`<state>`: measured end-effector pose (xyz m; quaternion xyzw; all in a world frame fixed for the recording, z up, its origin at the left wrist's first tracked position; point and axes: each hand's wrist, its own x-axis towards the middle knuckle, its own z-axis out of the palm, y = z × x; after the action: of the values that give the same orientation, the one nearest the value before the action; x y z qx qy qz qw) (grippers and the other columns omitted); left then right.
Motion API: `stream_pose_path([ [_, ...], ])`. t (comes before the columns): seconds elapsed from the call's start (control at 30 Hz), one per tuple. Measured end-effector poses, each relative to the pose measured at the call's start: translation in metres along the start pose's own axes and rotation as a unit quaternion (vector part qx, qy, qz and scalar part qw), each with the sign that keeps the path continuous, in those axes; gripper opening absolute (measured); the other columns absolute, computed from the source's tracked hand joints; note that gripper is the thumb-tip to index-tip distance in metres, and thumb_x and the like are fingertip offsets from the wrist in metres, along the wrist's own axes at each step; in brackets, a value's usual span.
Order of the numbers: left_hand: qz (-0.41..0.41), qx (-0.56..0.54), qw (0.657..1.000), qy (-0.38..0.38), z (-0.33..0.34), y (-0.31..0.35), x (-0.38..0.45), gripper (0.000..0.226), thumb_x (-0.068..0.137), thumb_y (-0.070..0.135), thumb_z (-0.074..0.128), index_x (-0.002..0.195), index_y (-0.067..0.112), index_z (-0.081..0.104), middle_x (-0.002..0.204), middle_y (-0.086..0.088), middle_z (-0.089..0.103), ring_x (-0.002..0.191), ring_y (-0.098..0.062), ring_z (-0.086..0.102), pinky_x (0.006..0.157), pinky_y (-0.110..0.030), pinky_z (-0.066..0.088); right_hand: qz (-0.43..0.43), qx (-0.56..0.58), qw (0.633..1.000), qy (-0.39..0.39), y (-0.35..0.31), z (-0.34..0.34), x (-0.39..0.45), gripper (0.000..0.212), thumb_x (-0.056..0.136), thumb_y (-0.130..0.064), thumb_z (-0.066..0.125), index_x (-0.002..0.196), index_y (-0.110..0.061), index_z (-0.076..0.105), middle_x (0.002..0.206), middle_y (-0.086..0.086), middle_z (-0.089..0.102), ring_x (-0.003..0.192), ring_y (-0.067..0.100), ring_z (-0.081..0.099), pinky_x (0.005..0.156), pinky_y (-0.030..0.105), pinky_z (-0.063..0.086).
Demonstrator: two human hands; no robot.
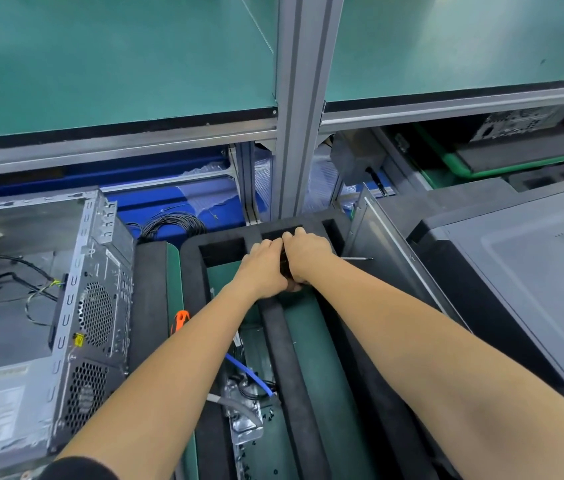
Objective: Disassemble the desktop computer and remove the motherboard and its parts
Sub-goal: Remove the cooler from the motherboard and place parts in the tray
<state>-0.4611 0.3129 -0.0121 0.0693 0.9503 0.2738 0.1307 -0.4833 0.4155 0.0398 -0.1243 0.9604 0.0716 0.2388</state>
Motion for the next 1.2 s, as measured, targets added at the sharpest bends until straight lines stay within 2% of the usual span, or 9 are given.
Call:
stream_pose_path([
  [0.23,0.013,-0.031,0.999,0.035,0.001,0.003,-0.005,0.071,0.059,0.031,0.084,0.118,0.014,0.05,0.106,-0.003,0.047,0.104,-0.023,0.045,0.085,-0.038,0.046,-0.013,-0.031,0.999,0.001,0.005,-0.002,-0.004,0.067,0.081,-0.014,0.069,0.138,-0.011,0.033,0.132,0.012,0.037,0.117,0.032,0.051,0.08,0.039,0.046],
  [0.4,0.019,-0.014,0.998,0.06,0.0,0.01,-0.011,0.06,0.057,0.029,0.084,0.104,0.015,0.05,0.099,-0.004,0.045,0.092,-0.021,0.045,0.071,-0.033,0.044,-0.002,-0.031,0.999,0.028,-0.001,-0.003,-0.008,0.055,0.087,-0.015,0.061,0.136,-0.012,0.036,0.133,0.013,0.031,0.108,0.03,0.053,0.073,0.037,0.046],
  [0.57,-0.048,-0.032,0.983,0.175,-0.016,0.013,-0.017,0.063,0.058,0.047,0.082,0.096,0.009,0.049,0.095,-0.004,0.043,0.09,-0.019,0.043,0.068,-0.031,0.038,0.053,0.072,0.993,0.079,-0.002,-0.022,-0.011,0.059,0.09,-0.019,0.059,0.138,-0.006,0.027,0.133,0.02,0.03,0.092,0.027,0.055,0.07,0.033,0.041],
  [0.67,-0.101,-0.068,0.97,0.213,-0.019,0.014,-0.028,0.074,0.054,0.052,0.083,0.101,0.009,0.046,0.098,-0.002,0.041,0.09,-0.02,0.047,0.068,-0.03,0.04,0.009,0.116,0.993,0.021,-0.006,-0.04,-0.015,0.025,0.096,-0.026,0.048,0.106,-0.003,0.05,0.106,0.013,0.054,0.074,0.021,0.048,0.071,0.029,0.038],
  [0.77,-0.137,-0.084,0.964,0.211,-0.014,0.017,-0.037,0.079,0.05,0.057,0.083,0.098,0.01,0.042,0.098,-0.004,0.042,0.087,-0.022,0.051,0.064,-0.033,0.045,-0.016,0.175,0.983,-0.055,-0.008,-0.048,-0.022,0.016,0.081,-0.016,0.052,0.069,-0.005,0.055,0.055,0.008,0.056,0.043,0.017,0.047,0.04,0.018,0.037],
  [0.83,-0.15,-0.075,0.965,0.2,-0.008,0.019,-0.043,0.077,0.051,0.056,0.082,0.097,0.012,0.039,0.099,-0.003,0.039,0.089,-0.024,0.052,0.064,-0.034,0.046,-0.011,0.194,0.977,-0.091,-0.007,-0.047,-0.024,0.013,0.074,-0.013,0.058,0.064,-0.006,0.053,0.044,0.005,0.051,0.034,0.016,0.043,0.034,0.014,0.033],
  [0.93,-0.145,-0.071,0.966,0.204,0.001,0.023,-0.046,0.075,0.053,0.056,0.082,0.098,0.013,0.039,0.099,-0.003,0.037,0.086,-0.023,0.052,0.062,-0.033,0.043,-0.013,0.123,0.988,-0.091,-0.006,-0.039,-0.018,0.019,0.071,-0.018,0.069,0.067,-0.007,0.054,0.06,0.007,0.053,0.05,0.019,0.049,0.042,0.019,0.039],
  [1.07,-0.133,-0.081,0.965,0.211,0.004,0.03,-0.043,0.076,0.053,0.059,0.083,0.093,0.016,0.034,0.099,-0.004,0.037,0.077,-0.019,0.048,0.058,-0.028,0.038,-0.025,0.017,0.999,-0.045,-0.007,-0.027,-0.007,0.025,0.072,-0.019,0.059,0.088,-0.007,0.045,0.1,0.013,0.043,0.089,0.025,0.052,0.066,0.034,0.046],
  [1.2,-0.108,-0.098,0.979,0.144,-0.004,0.023,-0.038,0.079,0.051,0.06,0.085,0.094,0.016,0.037,0.097,-0.001,0.038,0.077,-0.018,0.045,0.052,-0.026,0.031,-0.021,-0.009,1.0,0.001,-0.002,-0.029,-0.004,0.036,0.066,-0.02,0.072,0.091,-0.008,0.048,0.103,0.011,0.043,0.069,0.024,0.05,0.048,0.031,0.037],
])
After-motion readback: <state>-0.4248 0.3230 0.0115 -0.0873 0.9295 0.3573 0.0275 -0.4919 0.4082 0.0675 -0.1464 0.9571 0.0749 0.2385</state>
